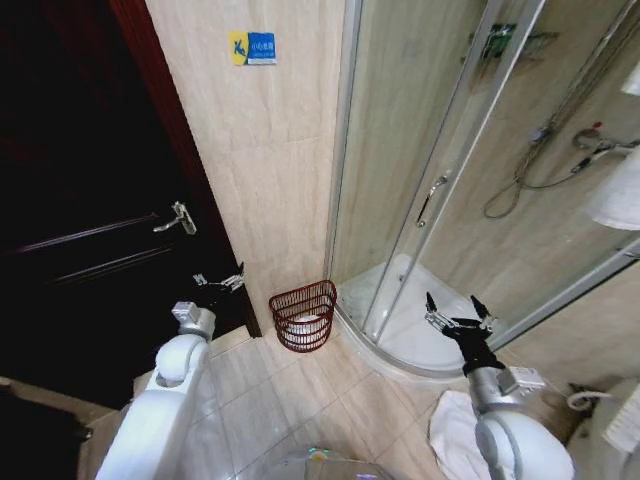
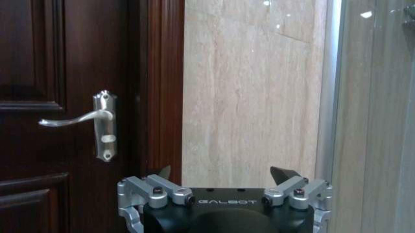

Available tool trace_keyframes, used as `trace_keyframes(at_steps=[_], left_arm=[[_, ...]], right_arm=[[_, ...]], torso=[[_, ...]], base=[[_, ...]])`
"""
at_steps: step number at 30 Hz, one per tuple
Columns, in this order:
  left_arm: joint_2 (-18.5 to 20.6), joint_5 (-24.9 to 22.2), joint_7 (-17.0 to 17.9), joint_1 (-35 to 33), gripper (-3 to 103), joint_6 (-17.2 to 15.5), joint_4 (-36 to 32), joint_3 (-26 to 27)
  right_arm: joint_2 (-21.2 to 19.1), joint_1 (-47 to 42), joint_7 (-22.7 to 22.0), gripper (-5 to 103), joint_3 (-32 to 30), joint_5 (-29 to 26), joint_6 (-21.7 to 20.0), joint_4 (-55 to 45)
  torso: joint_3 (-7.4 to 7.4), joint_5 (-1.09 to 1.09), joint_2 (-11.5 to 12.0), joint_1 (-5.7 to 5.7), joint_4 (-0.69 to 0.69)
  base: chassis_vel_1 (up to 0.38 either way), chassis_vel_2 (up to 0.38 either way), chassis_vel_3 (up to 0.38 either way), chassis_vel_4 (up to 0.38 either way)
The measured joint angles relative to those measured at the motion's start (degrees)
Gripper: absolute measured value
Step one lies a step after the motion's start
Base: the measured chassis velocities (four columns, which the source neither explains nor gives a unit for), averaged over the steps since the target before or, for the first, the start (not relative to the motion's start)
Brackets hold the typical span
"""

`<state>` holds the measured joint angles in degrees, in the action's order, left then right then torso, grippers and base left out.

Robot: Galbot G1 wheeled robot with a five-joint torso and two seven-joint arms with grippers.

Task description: Discard the used towel into the hamper.

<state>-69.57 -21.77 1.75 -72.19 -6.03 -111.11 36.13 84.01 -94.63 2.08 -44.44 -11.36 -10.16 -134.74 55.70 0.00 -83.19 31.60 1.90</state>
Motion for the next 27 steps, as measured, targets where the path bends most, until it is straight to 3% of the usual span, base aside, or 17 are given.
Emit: trace_keyframes(at_steps=[27], left_arm=[[-0.06,0.24,0.01,0.90,100,-0.02,0.15,-1.32]], right_arm=[[0.38,-0.45,0.13,100,-0.22,0.07,0.24,0.20]], torso=[[0.00,0.00,0.00,0.00,0.00]], base=[[0.062,-0.062,-0.065,0.062]])
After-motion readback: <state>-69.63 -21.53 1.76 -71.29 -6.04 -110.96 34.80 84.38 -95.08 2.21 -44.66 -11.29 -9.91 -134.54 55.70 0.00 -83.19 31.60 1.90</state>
